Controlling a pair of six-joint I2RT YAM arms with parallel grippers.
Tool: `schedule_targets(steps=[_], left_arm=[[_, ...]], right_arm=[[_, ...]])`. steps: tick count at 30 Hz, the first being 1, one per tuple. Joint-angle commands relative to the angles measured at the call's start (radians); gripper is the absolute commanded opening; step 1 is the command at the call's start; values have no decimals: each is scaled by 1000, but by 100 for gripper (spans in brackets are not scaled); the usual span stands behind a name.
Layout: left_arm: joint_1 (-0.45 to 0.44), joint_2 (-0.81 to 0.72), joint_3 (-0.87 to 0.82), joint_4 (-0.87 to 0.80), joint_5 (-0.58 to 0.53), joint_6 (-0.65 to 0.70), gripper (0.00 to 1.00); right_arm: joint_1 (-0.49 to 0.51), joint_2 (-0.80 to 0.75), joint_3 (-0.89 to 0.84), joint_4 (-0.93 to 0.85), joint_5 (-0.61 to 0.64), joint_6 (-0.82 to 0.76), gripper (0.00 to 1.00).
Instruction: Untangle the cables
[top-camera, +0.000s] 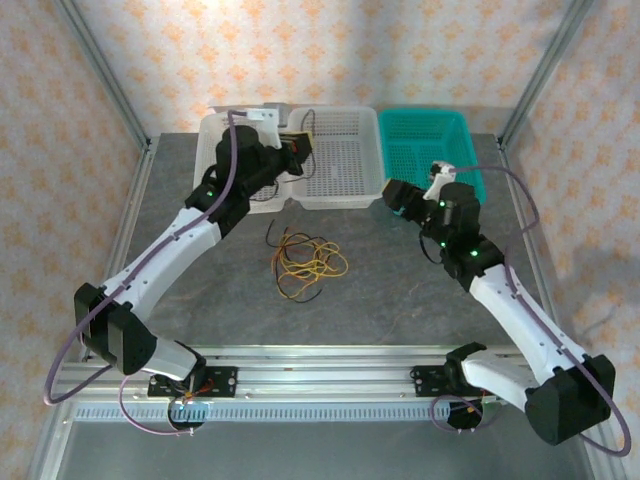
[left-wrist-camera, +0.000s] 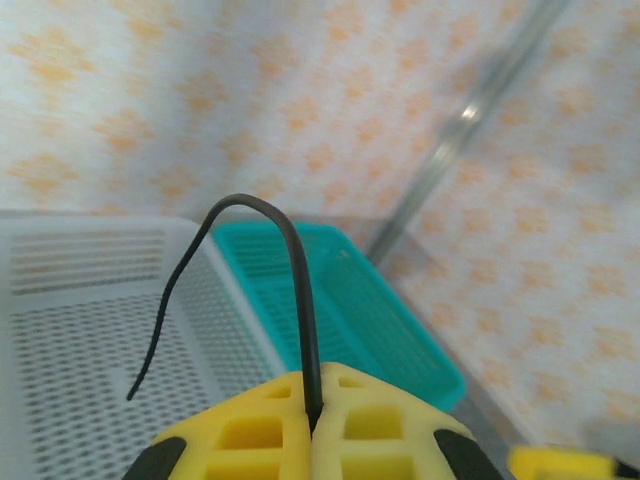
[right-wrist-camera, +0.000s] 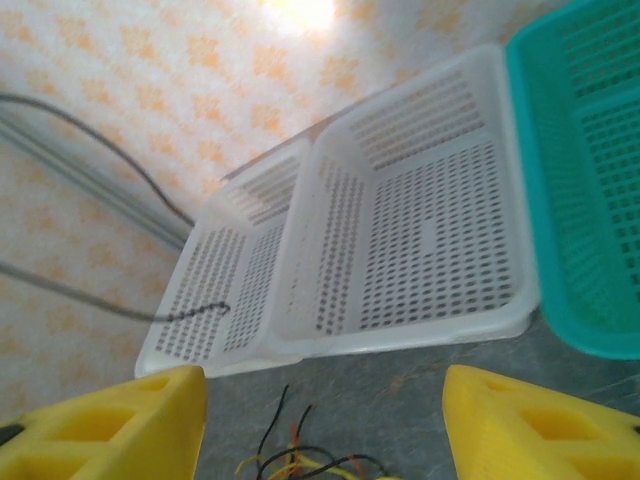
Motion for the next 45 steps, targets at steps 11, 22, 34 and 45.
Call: schedule_targets(steps=[11,22,34,45], left_arm=[[234,145,222,-246,-234,70,0],[300,330,352,-279,-263,89,0],[312,609,597,-263,-292,338,0],[305,759,616,-303,-316,313,0]], right_arm=[[324,218,117,122,145,-61,64],[356,243,136,81,194,-90,65],[356,200,86,59,237,-85,64],[356,151,37,42,265,-74,64]])
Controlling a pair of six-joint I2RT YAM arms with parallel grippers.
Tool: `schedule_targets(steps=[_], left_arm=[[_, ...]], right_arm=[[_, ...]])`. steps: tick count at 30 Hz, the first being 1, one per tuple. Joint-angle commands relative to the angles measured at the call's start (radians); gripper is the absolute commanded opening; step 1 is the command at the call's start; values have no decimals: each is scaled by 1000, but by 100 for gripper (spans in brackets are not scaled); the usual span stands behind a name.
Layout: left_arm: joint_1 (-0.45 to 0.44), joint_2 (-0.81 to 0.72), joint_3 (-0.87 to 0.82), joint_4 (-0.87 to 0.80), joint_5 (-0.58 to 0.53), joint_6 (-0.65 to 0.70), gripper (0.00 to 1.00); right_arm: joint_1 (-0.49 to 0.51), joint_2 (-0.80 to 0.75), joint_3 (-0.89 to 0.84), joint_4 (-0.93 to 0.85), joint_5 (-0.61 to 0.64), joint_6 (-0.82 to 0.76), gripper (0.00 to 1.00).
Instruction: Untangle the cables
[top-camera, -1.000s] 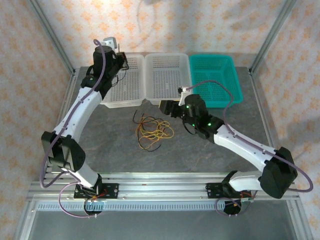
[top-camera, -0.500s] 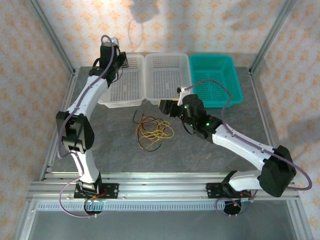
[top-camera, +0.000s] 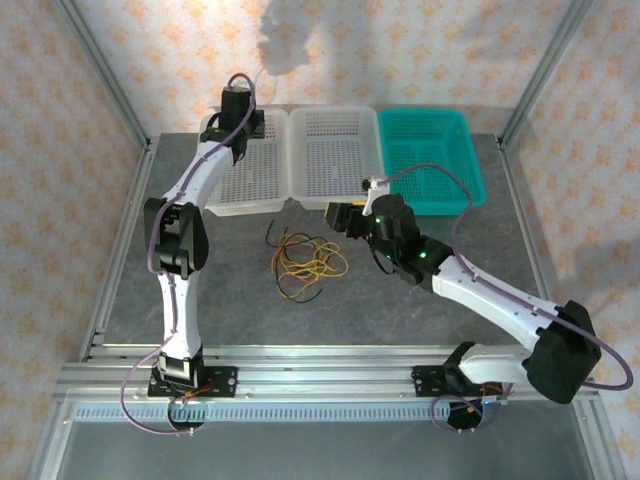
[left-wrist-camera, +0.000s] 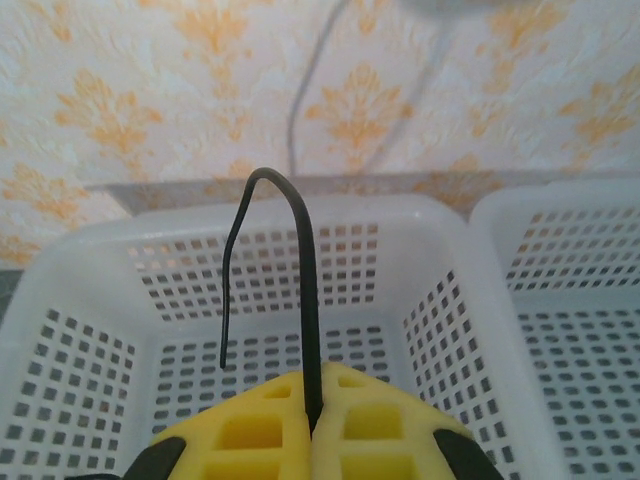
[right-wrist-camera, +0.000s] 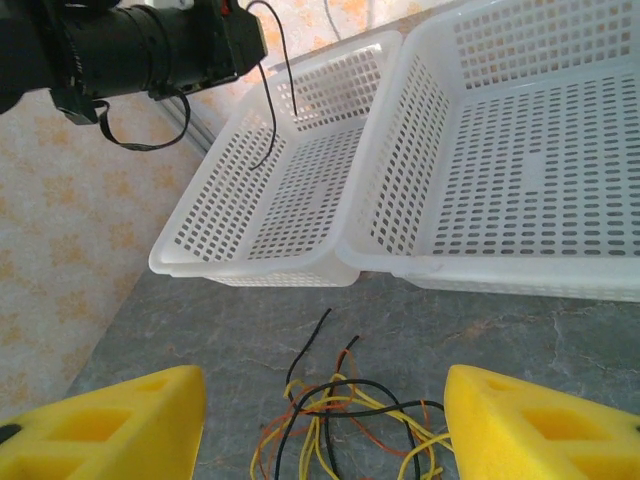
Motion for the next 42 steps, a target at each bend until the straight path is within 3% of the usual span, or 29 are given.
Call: schedule_targets(steps=[1,6,11,19,29,37,42], left_arm=[[-4,6,-38,-23,-6,-35,0],[-31,-53,-178,24,9,-96,30],[-51,-131,-316,58,2,-161,48],[-94,-344,-553,133,23,-199,58],[-177,-706,-936,243,97,-322,59],[-264,-935,-1204,263,71,-434,60],[-305,-1022,-1344,310,82,-510,60]], right_arm=[[2,-32,-19,-14,35,2,64],[2,-33,-25,-17,39,5,64],[2,-25,-21,-22,38,2,64],[2,-21,-33,-26,75,14,64],[2,-29,-78,-22,142,-34,68],[3,64,-31,-67,27,-117,76],[7,163,23,-97,-53,-98,69]])
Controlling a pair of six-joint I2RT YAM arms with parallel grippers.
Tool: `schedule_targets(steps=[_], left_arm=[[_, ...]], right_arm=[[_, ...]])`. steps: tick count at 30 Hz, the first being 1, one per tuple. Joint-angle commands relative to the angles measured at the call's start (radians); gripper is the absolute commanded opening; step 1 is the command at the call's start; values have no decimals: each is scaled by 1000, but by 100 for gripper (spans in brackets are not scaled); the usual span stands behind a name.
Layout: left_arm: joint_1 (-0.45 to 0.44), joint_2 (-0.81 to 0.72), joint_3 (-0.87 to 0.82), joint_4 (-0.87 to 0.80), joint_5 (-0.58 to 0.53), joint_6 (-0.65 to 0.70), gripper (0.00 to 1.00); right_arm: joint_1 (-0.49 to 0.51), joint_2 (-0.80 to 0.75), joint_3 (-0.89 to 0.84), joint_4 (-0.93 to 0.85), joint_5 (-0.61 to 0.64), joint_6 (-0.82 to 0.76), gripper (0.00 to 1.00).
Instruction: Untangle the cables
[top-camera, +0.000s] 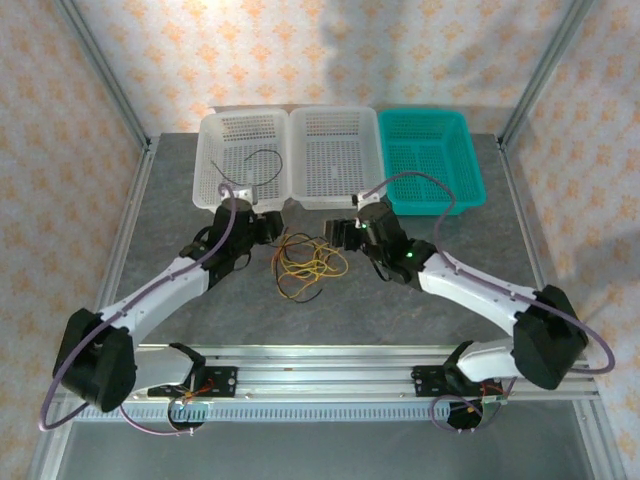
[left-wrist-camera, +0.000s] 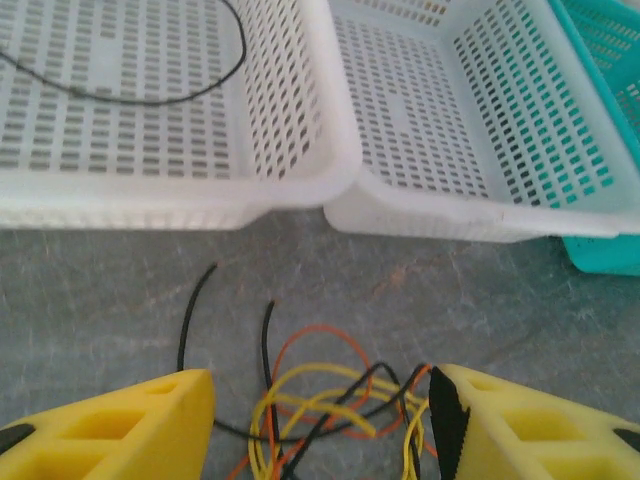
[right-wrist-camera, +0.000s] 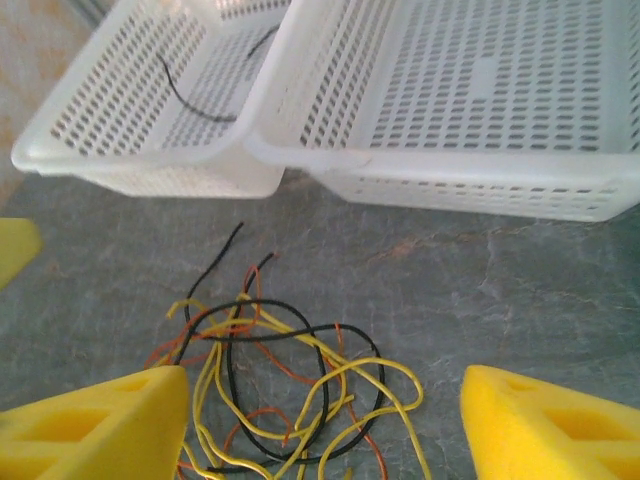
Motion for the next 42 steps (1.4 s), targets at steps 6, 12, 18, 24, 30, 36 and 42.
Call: schedule_targets(steps=[6,12,18,24,30,36,42], left_arm=[[-41,-77,-214,170,43,-183,60],[-80,-52,-285,194,48,-236,58],[-91,-60,-361,267,95,-293,58],[-160,-90,-418,339,71,-336,59],[-202,-75,-446,425,62,-371,59],[-212,-61,-443,452,66,-373,59],[-225,-51,-446,476,66,-372,59]], right_arm=[[16,139,130,-86,-113,-25,55],[21,247,228,-215,-173,-29,46],[30,342,331,-380,-153,-51,42],[31,355,348,-457,-167,-238,36],[31,372,346,-465,-259,-415,37],[31,414,379,-460,-293,-463,37],[29,459,401,-460,-289,-458,38]])
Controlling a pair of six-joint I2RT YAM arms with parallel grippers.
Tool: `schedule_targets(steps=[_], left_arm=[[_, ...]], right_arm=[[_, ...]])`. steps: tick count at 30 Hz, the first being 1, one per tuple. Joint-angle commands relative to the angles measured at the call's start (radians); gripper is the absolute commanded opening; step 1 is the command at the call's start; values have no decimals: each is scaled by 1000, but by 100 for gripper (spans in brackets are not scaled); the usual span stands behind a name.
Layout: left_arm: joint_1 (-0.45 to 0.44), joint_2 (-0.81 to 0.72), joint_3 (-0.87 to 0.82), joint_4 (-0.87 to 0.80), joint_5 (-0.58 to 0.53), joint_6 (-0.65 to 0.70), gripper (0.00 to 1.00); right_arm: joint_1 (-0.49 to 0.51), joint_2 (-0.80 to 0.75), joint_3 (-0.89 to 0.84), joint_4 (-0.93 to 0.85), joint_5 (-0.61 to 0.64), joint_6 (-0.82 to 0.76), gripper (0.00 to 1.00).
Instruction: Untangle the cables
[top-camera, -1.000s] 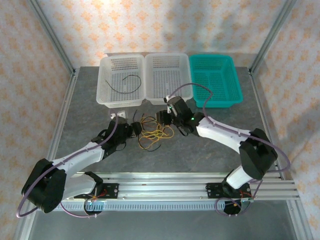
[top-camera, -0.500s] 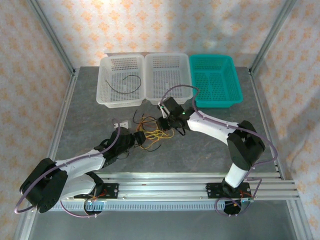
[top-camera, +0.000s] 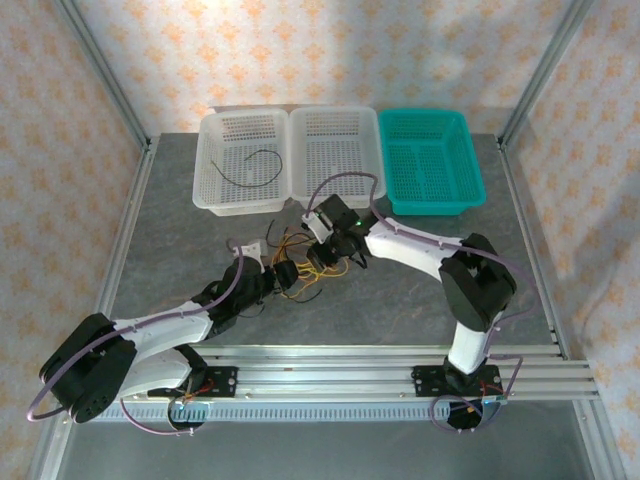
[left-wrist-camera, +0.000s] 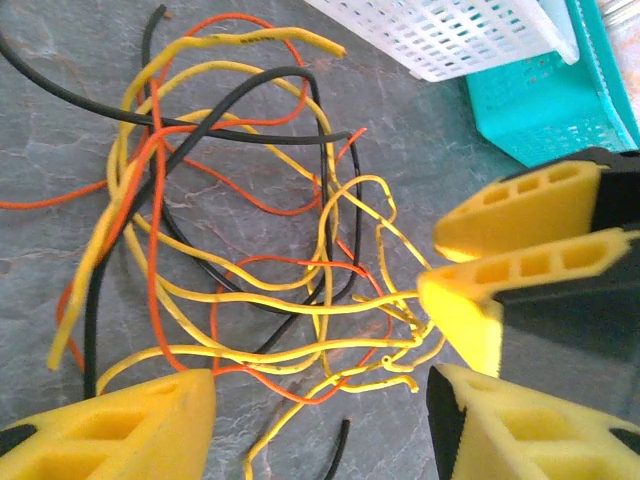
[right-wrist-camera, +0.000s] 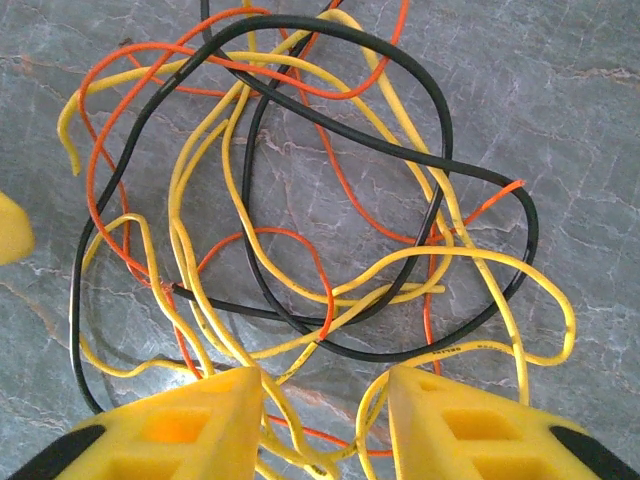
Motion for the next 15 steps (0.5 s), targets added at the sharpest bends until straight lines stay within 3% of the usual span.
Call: schedule_targets(steps=[1,10,15], left_arm=[[-11,11,-15,49,-12,-6,59],[-13,29,-20,59,-16,-6,59],[-13,30,-18,52,-31,-6,59]], right_arm=[[2,25,32,-16,-19,-22,38],[2,54,32,-17,-68,-15,39],[2,47,31,-13,-78,-11,30]])
